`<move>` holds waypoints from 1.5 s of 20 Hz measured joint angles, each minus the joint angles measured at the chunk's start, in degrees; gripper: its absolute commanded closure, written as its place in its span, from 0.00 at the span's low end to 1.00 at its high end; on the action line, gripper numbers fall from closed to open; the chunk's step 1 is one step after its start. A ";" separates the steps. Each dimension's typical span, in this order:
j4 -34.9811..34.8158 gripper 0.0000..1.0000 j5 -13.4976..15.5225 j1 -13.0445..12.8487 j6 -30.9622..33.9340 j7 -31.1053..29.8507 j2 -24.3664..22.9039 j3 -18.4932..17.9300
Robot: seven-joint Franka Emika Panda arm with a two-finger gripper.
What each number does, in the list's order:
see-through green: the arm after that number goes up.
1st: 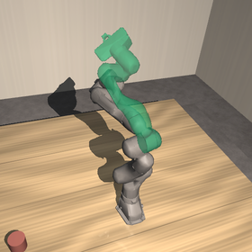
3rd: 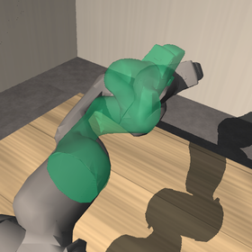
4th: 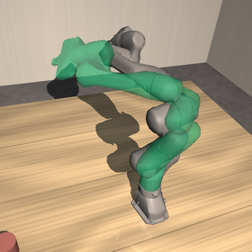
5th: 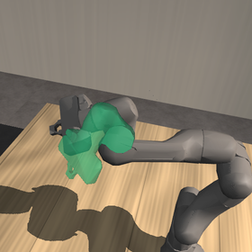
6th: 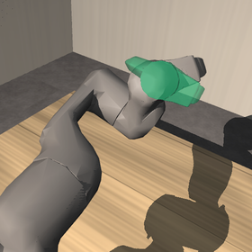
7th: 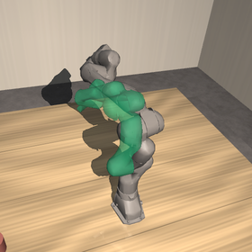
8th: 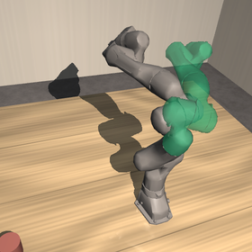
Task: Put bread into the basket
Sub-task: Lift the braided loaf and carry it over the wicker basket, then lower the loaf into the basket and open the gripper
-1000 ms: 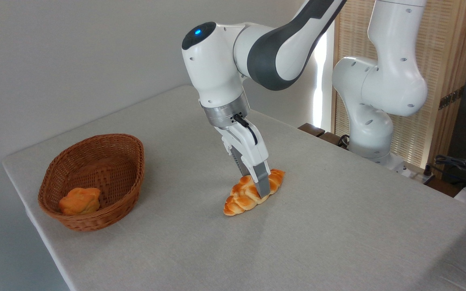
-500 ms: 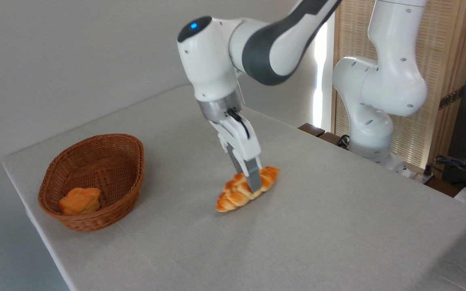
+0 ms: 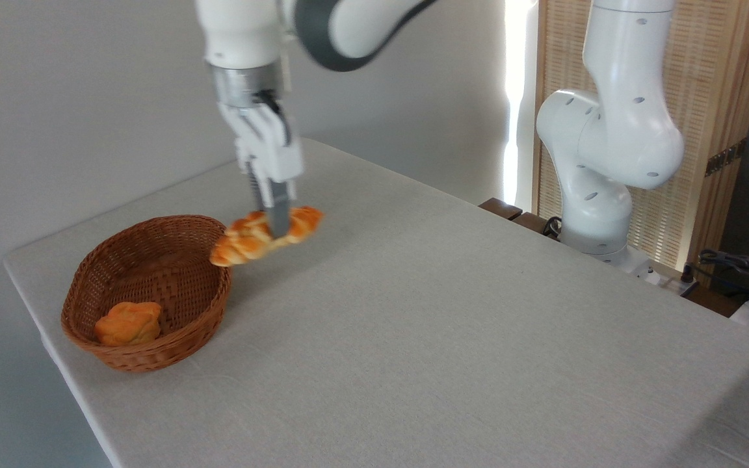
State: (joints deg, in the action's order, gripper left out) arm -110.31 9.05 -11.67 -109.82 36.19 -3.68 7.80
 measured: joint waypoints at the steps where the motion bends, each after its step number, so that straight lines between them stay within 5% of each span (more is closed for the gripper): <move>1: 3.39 0.46 0.01 -0.10 -0.50 -4.71 3.49 1.88; 3: 9.90 0.17 0.01 -0.36 -3.68 -14.16 11.12 5.26; 5: 13.32 0.00 -0.03 -0.53 -11.01 -22.08 17.05 7.52; 10: 15.34 0.00 -2.66 -0.58 -19.85 -33.70 23.62 9.58; 25: 16.22 0.00 -3.73 -0.54 -19.80 -34.29 23.50 10.29; 30: 16.44 0.00 -6.93 -0.42 -17.06 -34.27 22.68 10.24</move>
State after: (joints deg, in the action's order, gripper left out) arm -93.87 2.13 -12.08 -126.88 1.92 19.00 18.04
